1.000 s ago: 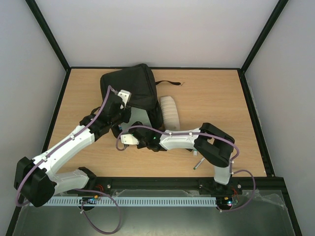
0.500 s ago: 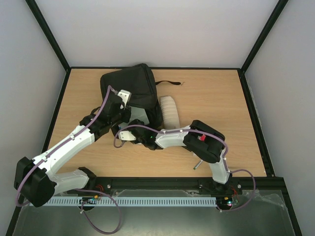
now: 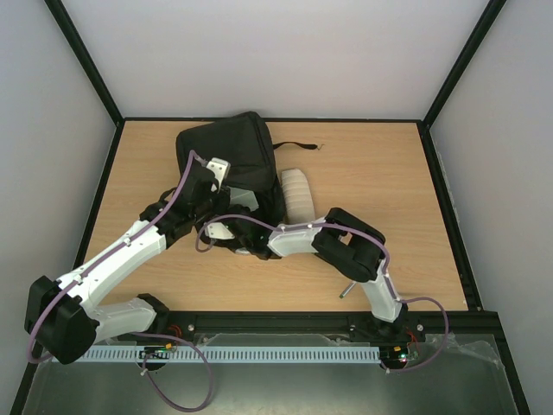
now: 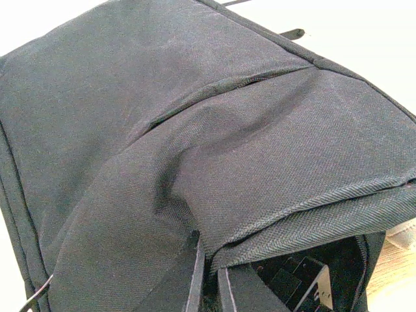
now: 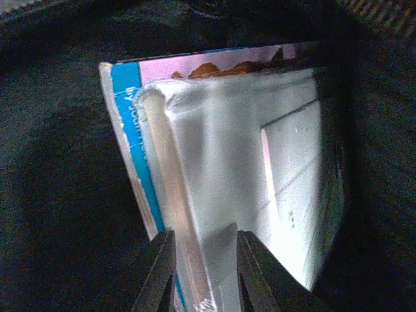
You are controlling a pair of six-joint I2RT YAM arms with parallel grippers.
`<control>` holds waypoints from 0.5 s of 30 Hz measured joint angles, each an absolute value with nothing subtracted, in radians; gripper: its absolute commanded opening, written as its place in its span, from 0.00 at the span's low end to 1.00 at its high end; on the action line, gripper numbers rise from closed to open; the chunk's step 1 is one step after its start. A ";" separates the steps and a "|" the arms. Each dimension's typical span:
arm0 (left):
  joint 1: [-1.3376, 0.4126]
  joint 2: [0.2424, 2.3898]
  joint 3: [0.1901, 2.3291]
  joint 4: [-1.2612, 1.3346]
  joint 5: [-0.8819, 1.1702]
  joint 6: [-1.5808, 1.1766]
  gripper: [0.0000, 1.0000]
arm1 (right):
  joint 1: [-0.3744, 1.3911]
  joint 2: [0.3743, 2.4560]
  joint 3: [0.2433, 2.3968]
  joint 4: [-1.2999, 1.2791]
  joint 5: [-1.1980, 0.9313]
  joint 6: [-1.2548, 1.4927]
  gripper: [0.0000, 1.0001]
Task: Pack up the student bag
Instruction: Place the book in the student bag.
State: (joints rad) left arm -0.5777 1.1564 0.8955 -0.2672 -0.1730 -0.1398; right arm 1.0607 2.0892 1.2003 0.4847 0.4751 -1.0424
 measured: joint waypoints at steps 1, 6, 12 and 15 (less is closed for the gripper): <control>-0.578 1.156 0.896 -0.267 -0.173 -0.140 0.02 | 1.061 2.086 1.201 0.479 0.475 -1.034 0.30; -0.578 1.152 0.896 -0.267 -0.173 -0.140 0.02 | 1.083 1.993 1.142 0.383 0.432 -0.947 0.34; -0.578 1.151 0.895 -0.267 -0.173 -0.141 0.02 | 1.121 1.709 1.097 0.139 0.274 -0.759 0.35; -0.578 1.151 0.895 -0.267 -0.183 -0.141 0.02 | 1.115 1.555 1.072 0.044 0.178 -0.670 0.34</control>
State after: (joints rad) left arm -0.5777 1.1515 0.8951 -0.2672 -0.1829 -0.1413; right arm 1.1152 1.5555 1.0721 0.0444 0.1780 -0.6697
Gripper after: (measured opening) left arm 0.042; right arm 0.351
